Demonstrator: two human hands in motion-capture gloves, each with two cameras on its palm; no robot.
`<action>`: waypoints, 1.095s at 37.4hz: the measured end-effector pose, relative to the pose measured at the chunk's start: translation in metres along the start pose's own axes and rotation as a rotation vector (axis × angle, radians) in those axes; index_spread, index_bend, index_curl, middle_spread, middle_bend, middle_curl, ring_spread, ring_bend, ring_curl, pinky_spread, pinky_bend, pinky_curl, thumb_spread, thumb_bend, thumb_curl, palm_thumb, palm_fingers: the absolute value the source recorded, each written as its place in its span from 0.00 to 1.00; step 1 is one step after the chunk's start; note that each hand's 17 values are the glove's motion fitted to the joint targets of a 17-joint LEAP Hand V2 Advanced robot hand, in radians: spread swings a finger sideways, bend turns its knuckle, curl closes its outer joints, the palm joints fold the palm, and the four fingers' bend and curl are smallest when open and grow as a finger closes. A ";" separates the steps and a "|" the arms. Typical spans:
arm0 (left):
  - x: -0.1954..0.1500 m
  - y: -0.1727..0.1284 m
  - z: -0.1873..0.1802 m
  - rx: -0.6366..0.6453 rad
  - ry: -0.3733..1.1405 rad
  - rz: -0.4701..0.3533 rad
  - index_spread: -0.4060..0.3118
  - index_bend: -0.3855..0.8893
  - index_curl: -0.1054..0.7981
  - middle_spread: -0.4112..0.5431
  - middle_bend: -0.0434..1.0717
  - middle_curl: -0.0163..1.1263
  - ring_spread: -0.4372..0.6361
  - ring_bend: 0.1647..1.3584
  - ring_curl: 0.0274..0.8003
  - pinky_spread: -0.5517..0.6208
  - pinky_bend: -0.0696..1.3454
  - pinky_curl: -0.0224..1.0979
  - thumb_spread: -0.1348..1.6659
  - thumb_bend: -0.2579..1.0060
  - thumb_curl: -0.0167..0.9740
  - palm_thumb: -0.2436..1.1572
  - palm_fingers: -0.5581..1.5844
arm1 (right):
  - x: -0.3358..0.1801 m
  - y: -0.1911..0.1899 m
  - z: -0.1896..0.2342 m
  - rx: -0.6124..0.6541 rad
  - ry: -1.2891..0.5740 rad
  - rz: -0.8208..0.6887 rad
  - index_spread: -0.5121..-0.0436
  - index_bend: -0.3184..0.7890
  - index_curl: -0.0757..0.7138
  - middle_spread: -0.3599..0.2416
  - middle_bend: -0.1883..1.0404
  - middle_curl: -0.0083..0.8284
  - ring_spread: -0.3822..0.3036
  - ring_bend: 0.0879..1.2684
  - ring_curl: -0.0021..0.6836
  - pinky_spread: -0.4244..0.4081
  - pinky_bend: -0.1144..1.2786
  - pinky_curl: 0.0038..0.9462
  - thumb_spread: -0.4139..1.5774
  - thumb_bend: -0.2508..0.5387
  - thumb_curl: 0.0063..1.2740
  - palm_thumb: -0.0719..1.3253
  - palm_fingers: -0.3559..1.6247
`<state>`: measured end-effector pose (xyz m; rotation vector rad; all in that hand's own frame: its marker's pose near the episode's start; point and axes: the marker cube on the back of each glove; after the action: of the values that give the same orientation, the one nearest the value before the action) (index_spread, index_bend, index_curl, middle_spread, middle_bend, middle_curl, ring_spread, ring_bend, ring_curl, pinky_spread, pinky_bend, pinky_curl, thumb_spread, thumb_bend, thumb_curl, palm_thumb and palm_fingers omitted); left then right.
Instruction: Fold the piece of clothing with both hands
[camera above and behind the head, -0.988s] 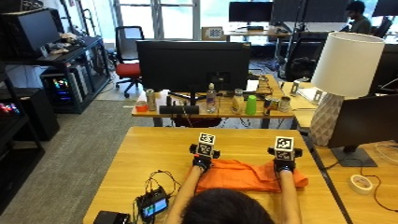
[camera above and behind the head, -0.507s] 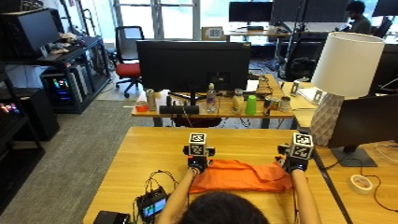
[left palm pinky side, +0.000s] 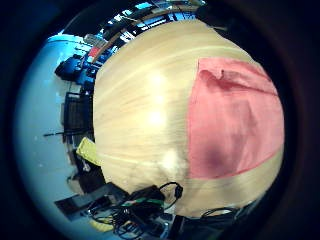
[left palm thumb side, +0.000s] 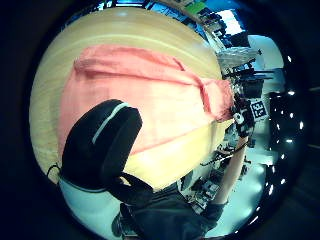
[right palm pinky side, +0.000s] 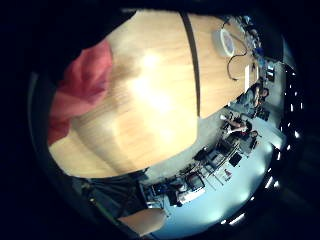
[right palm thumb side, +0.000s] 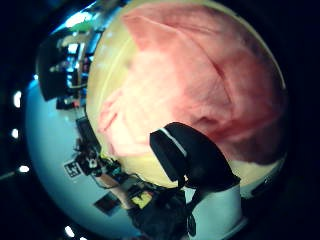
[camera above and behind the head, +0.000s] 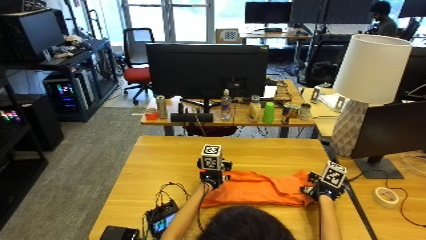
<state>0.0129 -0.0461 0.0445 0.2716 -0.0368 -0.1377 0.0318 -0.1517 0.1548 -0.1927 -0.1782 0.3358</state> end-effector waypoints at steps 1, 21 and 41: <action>0.001 0.000 0.001 -0.006 0.002 0.000 0.50 0.40 0.41 0.63 0.17 0.27 0.60 0.42 0.48 0.74 0.46 0.37 0.73 0.18 0.21 0.37 0.29 | 0.000 0.012 0.002 -0.035 -0.010 0.017 0.17 0.39 0.40 0.54 0.28 0.39 0.81 0.22 0.48 0.87 0.58 0.40 0.79 0.27 0.13 0.33 0.19; 0.007 -0.001 0.023 -0.133 0.003 -0.018 0.51 0.41 0.42 0.68 0.18 0.24 0.65 0.46 0.44 0.78 0.46 0.35 0.72 0.19 0.23 0.35 0.28 | -0.017 0.073 0.011 0.129 -0.040 0.066 0.37 0.34 0.22 0.43 0.50 0.52 0.32 0.66 0.67 0.31 0.72 0.44 0.74 0.42 0.23 0.60 0.72; 0.022 0.011 0.067 -0.359 0.071 0.069 0.46 0.45 0.44 0.61 0.22 0.25 0.63 0.45 0.40 0.76 0.44 0.33 0.72 0.19 0.24 0.36 0.32 | -0.004 0.071 0.006 0.036 -0.103 0.121 0.52 0.40 0.37 0.34 0.61 0.63 0.25 0.72 0.76 0.23 0.71 0.51 0.71 0.38 0.26 0.75 0.81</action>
<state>0.0328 -0.0561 0.1127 -0.0835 0.0486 -0.0644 0.0052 -0.0863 0.1449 -0.1506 -0.2624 0.4690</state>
